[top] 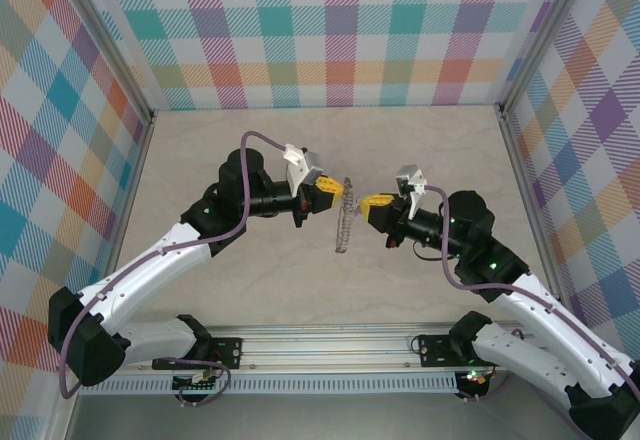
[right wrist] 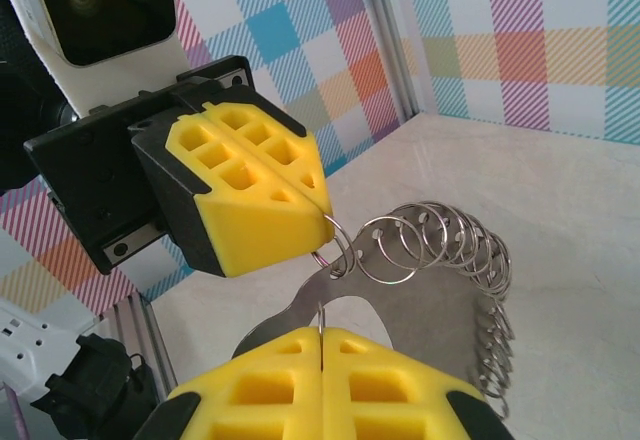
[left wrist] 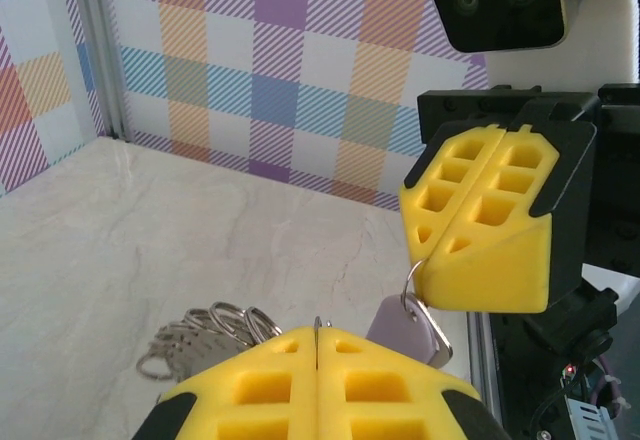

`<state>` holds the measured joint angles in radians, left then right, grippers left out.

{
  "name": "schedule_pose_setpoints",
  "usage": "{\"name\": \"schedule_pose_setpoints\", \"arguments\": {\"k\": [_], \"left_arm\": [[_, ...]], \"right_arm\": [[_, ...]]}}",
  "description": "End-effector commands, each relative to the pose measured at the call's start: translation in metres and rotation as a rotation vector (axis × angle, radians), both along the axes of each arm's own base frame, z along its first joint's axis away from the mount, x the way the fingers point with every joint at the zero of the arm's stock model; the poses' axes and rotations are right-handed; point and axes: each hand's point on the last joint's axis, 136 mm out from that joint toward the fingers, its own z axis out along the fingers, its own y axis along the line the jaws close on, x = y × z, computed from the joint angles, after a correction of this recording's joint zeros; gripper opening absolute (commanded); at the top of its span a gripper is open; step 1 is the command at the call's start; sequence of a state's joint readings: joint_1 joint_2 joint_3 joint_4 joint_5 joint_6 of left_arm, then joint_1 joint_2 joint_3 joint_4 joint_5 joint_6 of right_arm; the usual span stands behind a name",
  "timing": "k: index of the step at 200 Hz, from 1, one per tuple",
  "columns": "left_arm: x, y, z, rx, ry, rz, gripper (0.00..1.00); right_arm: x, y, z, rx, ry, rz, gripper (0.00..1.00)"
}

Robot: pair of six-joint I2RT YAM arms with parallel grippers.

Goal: Put the keys on the keyring

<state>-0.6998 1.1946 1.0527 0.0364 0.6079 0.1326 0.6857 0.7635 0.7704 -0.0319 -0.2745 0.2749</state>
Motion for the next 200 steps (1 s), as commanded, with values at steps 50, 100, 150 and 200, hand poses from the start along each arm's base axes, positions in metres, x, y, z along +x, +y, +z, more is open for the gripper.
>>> {"name": "schedule_pose_setpoints", "arguments": {"k": [50,100,150,200], "left_arm": [[-0.007,-0.007,0.020,-0.038,-0.063,-0.041,0.00],[-0.008,-0.007,0.018,-0.036,-0.056,-0.049,0.00],[-0.010,-0.007,0.020,-0.041,-0.051,-0.060,0.00],[-0.015,-0.007,0.023,-0.049,-0.053,-0.076,0.00]], "right_arm": [[0.002,0.012,0.022,0.030,-0.056,0.058,0.00],[0.003,0.014,0.029,0.041,-0.063,0.066,0.00],[0.008,0.018,0.030,0.038,-0.061,0.064,0.00],[0.018,0.018,0.028,0.019,-0.071,0.028,0.00]]}}
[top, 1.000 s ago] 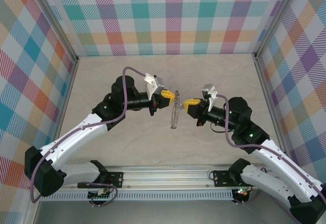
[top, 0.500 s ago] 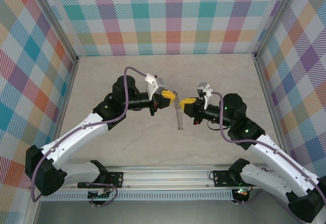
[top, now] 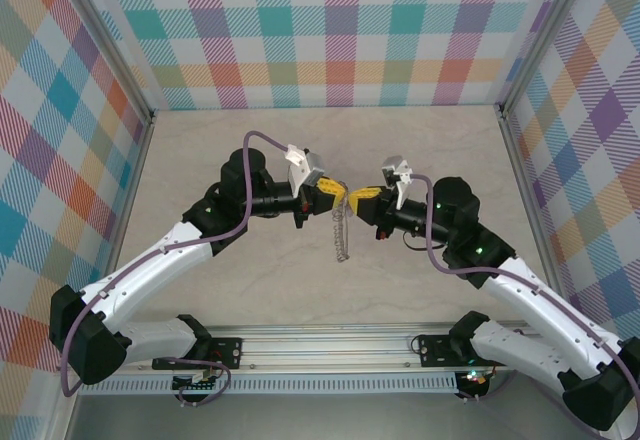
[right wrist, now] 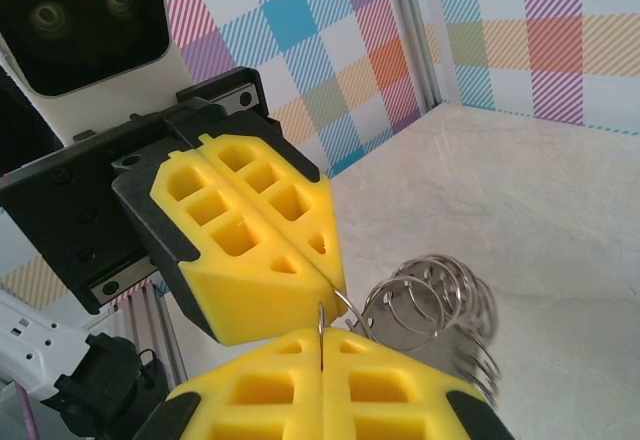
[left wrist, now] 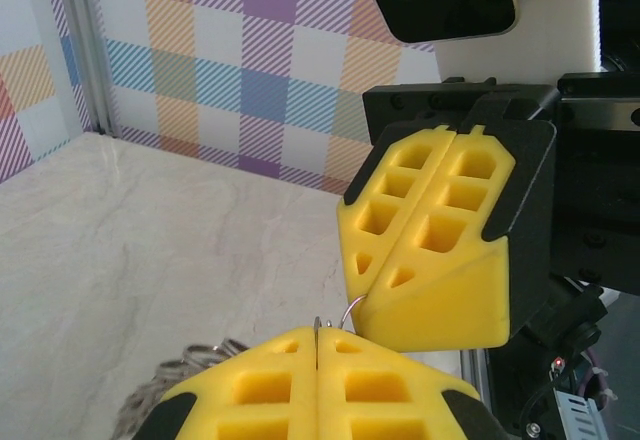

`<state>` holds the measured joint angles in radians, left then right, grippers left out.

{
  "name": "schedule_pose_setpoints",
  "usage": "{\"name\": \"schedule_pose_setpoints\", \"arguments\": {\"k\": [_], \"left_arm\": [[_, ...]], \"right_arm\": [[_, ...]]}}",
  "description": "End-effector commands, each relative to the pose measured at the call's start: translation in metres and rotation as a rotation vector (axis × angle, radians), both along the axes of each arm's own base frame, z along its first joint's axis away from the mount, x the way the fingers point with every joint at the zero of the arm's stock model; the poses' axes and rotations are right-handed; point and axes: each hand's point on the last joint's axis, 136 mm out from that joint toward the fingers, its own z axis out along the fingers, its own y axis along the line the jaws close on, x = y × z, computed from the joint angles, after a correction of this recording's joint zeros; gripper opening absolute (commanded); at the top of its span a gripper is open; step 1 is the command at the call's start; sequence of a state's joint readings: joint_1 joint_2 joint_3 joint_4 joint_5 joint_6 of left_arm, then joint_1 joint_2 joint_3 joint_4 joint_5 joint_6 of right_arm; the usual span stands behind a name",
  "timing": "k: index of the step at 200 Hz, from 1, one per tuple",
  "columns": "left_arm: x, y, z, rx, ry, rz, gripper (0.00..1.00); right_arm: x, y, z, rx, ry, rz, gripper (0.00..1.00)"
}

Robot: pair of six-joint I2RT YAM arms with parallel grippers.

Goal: Put the keys on the keyring

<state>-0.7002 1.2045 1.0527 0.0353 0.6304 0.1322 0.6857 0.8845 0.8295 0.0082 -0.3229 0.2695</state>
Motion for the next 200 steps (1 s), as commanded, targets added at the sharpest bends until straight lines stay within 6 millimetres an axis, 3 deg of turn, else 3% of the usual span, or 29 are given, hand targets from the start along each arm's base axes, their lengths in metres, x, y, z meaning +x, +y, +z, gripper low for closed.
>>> {"name": "schedule_pose_setpoints", "arguments": {"k": [1,109,200], "left_arm": [[-0.013,-0.004,0.027,-0.055,-0.065,-0.054,0.00],[-0.021,0.003,0.040,-0.101,-0.095,-0.050,0.00],[-0.014,0.008,0.053,-0.176,-0.113,0.013,0.00]], "right_arm": [[0.005,-0.002,0.026,0.032,-0.086,-0.022,0.00],[0.023,-0.013,0.008,-0.011,-0.034,-0.104,0.00],[0.017,-0.008,-0.005,0.033,0.063,-0.033,0.00]]}}
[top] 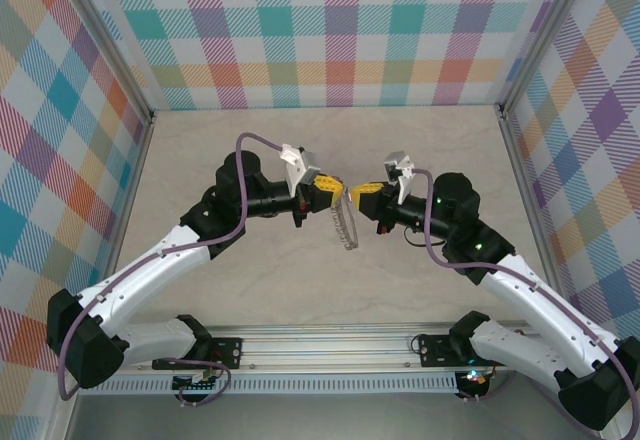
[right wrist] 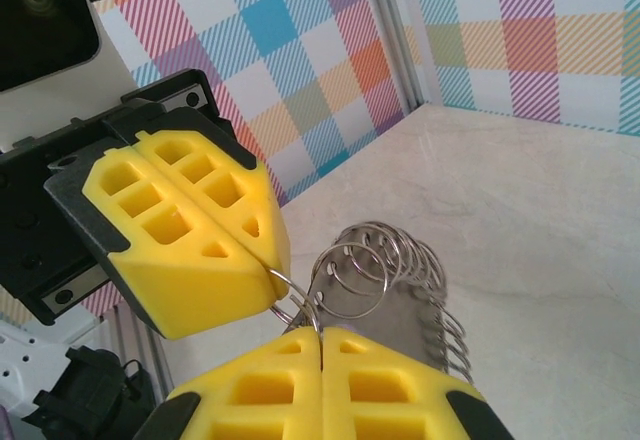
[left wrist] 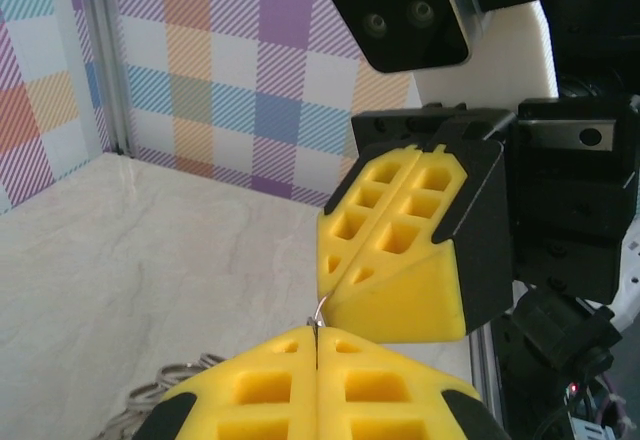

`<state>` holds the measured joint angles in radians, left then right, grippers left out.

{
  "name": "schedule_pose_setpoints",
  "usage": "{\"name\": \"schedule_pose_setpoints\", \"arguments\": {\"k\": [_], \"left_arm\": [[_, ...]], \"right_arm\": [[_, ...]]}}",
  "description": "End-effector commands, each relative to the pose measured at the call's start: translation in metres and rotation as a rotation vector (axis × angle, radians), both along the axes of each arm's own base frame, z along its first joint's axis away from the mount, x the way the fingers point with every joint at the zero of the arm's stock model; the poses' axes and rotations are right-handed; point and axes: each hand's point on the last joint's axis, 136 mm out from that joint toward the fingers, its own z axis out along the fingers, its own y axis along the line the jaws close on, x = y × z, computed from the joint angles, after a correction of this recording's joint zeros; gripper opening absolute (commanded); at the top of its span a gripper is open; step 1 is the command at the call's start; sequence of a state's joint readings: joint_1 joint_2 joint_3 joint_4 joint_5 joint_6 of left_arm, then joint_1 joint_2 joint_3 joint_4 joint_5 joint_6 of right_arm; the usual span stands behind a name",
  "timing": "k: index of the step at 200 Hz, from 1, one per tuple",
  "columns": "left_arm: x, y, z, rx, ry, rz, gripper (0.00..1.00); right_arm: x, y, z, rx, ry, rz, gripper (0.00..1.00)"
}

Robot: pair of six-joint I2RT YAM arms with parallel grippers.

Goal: Put the keys on the keyring

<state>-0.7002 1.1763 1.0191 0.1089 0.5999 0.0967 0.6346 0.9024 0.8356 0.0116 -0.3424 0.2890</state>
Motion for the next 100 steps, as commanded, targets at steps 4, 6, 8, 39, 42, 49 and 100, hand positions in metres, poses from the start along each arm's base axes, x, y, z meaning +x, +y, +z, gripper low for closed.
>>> {"name": "schedule_pose_setpoints", "arguments": {"k": [4,6,8,39,42,49,100], "left_arm": [[-0.015,0.003,0.043,-0.128,-0.094,-0.017,0.00],[-0.015,0.004,0.044,-0.132,-0.093,-0.015,0.00],[-0.014,0.004,0.044,-0.133,-0.092,-0.013,0.00],[-0.010,0.007,0.050,-0.165,-0.099,0.022,0.00],[-0.010,0.007,0.050,-0.166,-0.100,0.023,0.00],[-0.009,0.008,0.050,-0.169,-0.099,0.029,0.00],[-0.004,0.010,0.056,-0.206,-0.100,0.060,0.00]], "right_arm": [[0.002,0.000,-0.005,0.029,0.042,0.007,0.00],[0.002,0.000,-0.004,0.033,0.044,0.010,0.00],[0.002,0.001,-0.005,0.033,0.047,0.013,0.00],[-0.004,0.006,-0.007,0.050,0.081,0.061,0.00],[-0.005,0.006,-0.007,0.052,0.081,0.064,0.00],[-0.007,0.007,-0.008,0.057,0.088,0.076,0.00],[-0.019,0.019,-0.008,0.079,0.128,0.191,0.00]]}}
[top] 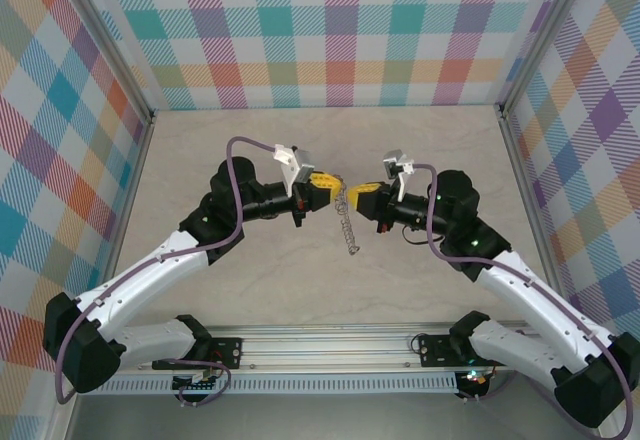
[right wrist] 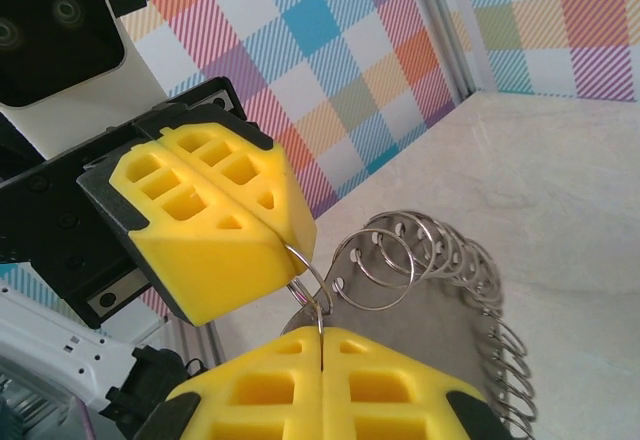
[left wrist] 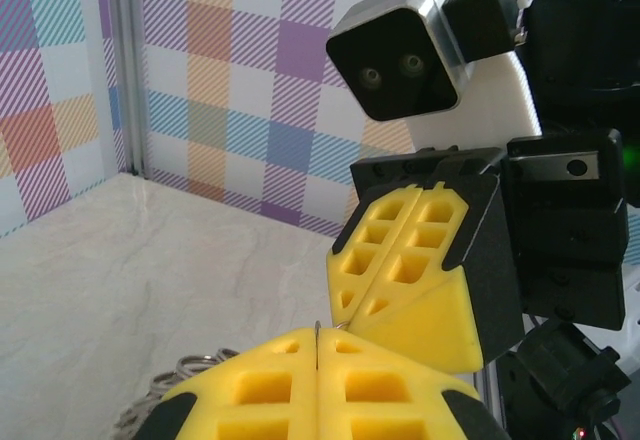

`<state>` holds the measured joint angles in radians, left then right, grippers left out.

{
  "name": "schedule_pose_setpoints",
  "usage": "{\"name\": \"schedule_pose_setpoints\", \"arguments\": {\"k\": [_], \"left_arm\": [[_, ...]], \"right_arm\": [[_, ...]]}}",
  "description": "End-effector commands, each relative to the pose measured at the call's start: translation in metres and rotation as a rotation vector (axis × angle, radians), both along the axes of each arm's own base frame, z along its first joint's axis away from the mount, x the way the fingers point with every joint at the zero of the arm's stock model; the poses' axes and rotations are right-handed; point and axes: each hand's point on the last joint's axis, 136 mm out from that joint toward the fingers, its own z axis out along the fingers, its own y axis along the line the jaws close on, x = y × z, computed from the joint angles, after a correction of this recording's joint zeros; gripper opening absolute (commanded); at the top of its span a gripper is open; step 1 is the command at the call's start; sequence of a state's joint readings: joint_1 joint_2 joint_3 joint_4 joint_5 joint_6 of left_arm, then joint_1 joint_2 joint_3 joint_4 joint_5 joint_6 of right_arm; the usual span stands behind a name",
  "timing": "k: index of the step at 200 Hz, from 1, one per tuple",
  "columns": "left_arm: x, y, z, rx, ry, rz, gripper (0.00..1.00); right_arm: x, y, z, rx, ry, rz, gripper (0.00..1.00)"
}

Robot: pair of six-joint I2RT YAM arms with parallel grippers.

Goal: Put the keys on the keyring

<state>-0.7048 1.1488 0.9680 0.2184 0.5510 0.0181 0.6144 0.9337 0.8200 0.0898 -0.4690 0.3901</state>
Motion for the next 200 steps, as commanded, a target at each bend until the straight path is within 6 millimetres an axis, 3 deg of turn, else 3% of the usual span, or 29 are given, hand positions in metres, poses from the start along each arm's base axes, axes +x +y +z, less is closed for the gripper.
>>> {"name": "schedule_pose_setpoints", "arguments": {"k": [1,132,163,200], "left_arm": [[-0.007,0.006,0.046,-0.129,-0.109,0.015,0.00],[0.003,0.004,0.040,-0.169,-0.040,0.052,0.00],[0.009,0.004,0.035,-0.174,-0.007,0.074,0.00],[0.014,0.005,0.030,-0.203,0.034,0.096,0.00]], "right_arm": [[-0.013,0.009,-0.009,0.007,0.051,0.100,0.00],[-0.013,0.012,-0.022,-0.019,0.107,0.124,0.00],[-0.011,-0.005,-0.016,-0.015,0.100,0.044,0.32],[-0.016,-0.037,0.003,0.046,0.071,-0.080,0.39]]}}
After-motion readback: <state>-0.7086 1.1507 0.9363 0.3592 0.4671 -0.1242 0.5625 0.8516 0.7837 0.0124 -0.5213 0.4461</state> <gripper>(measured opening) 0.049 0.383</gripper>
